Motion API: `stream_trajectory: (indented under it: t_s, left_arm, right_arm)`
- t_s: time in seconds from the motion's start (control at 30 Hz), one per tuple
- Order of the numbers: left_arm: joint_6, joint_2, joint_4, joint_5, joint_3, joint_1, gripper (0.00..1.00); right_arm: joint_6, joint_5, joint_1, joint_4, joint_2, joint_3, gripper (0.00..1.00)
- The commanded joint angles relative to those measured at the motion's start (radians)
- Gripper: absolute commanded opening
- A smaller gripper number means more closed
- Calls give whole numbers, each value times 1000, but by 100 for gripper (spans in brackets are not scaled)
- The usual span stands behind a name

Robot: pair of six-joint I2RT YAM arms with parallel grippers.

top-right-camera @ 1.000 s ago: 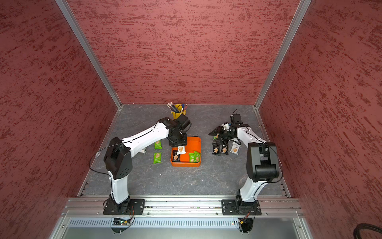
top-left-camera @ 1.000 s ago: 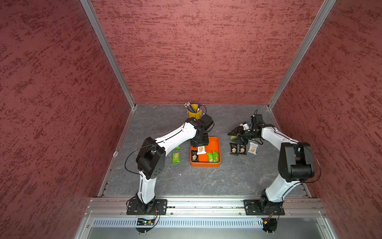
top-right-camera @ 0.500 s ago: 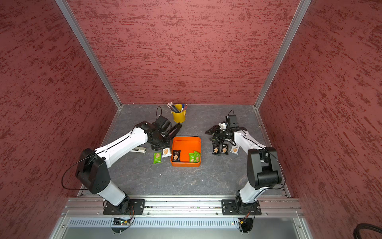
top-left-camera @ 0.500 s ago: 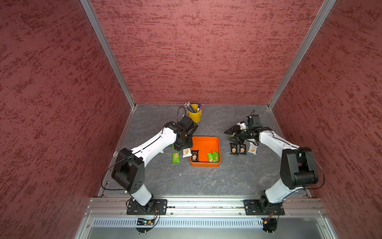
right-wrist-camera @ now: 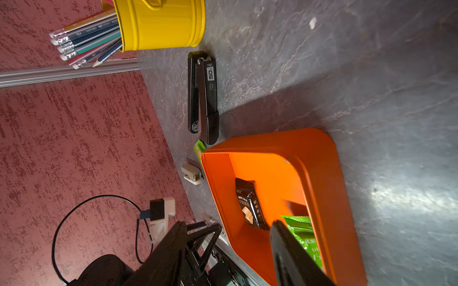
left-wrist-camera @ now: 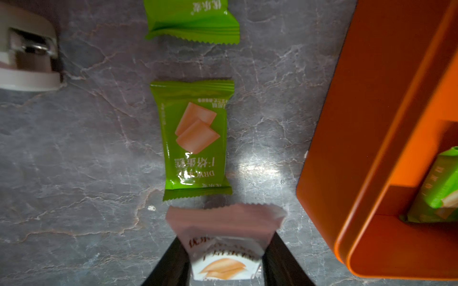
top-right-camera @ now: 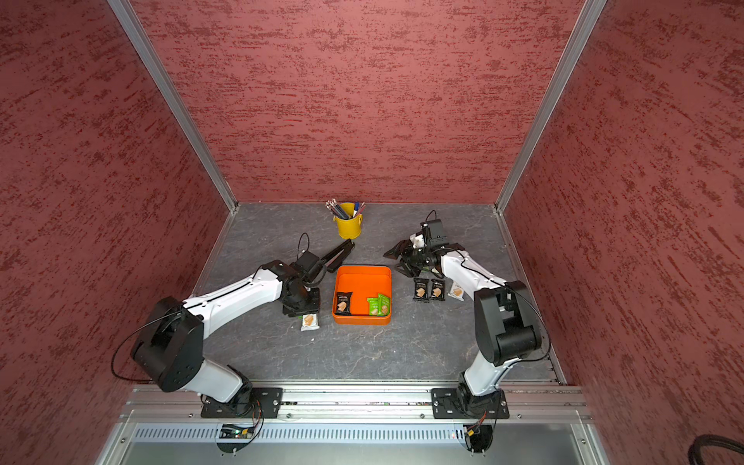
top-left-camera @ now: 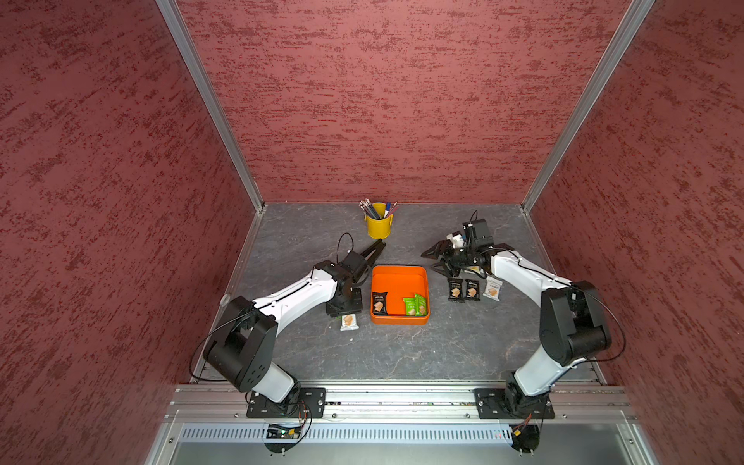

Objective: Take the cookies out of the storage box
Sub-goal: Place the cookie at the center of the board.

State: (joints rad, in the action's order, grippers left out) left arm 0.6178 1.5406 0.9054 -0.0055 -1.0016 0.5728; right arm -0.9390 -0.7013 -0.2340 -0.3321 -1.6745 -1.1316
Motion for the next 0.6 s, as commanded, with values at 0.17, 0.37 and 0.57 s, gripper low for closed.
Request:
stream_trajectory:
  t_s: [0.17,0.37,0.57]
  left_arm:
    - [-31,96,-99,10,-19,28,46]
    - [-48,167,-108,19,-66,29,46]
    - [-56,209,-111,30,-94,29,47]
  right_arm:
    - [17,47,-6,-41,14,-20,59]
    - [35,62,-6,-63,34,-1,59]
    - [48,73,-6,-77,54,22,59]
